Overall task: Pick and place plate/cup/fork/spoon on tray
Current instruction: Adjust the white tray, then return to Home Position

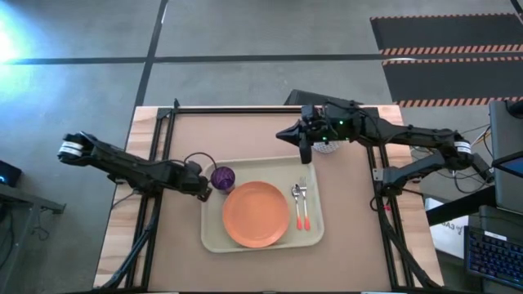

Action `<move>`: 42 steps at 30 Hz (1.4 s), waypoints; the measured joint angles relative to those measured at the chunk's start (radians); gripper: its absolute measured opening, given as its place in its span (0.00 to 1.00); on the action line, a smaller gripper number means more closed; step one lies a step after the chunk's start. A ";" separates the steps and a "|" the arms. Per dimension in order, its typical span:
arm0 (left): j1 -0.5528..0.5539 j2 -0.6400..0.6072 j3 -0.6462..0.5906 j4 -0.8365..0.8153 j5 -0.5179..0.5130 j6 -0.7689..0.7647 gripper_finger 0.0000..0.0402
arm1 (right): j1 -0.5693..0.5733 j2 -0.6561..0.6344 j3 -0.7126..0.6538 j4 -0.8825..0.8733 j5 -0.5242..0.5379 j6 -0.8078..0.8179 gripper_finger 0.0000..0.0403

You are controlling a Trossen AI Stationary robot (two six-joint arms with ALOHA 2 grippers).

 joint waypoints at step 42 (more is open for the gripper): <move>0.087 -0.279 0.258 0.193 -0.044 0.410 0.00 | 0.088 -0.090 0.002 -0.081 0.150 -0.047 0.02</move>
